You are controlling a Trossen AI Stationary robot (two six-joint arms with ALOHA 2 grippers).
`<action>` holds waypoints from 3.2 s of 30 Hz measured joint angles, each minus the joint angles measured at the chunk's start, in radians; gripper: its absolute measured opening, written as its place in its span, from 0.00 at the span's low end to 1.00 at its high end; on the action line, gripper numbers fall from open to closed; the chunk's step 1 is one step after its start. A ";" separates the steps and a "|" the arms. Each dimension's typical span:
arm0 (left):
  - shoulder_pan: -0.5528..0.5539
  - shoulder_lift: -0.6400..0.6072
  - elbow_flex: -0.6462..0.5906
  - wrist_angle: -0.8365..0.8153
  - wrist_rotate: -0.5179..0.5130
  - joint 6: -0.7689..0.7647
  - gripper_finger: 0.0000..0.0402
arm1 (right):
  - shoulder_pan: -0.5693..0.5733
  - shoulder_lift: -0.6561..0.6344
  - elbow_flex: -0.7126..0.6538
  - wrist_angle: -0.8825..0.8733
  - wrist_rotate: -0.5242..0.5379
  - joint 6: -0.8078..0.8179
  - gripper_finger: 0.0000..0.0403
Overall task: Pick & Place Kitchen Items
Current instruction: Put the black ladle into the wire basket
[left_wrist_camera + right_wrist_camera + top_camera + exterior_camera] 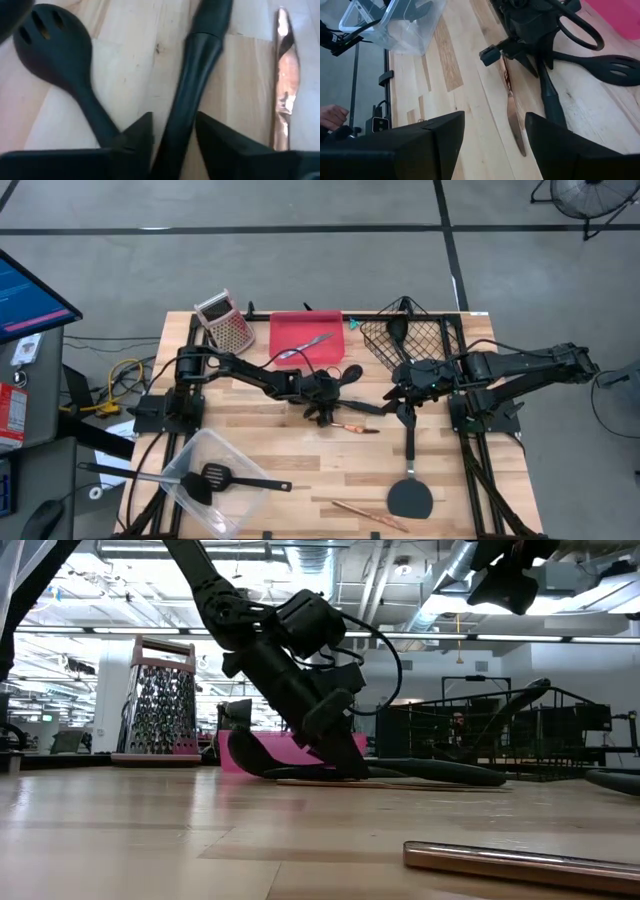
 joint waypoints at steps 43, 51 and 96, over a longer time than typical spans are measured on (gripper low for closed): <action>0.003 -0.616 -0.001 -0.173 -0.168 -0.173 0.00 | 0.000 -0.002 0.000 0.593 -0.172 0.003 0.52; 0.003 -0.749 -0.001 -0.117 -0.194 -0.210 0.00 | -0.030 -0.003 0.000 0.698 -0.113 -0.115 0.52; -0.023 -0.744 -0.001 0.108 -0.136 -0.247 0.00 | -0.291 0.314 0.234 1.201 -0.128 -0.431 0.63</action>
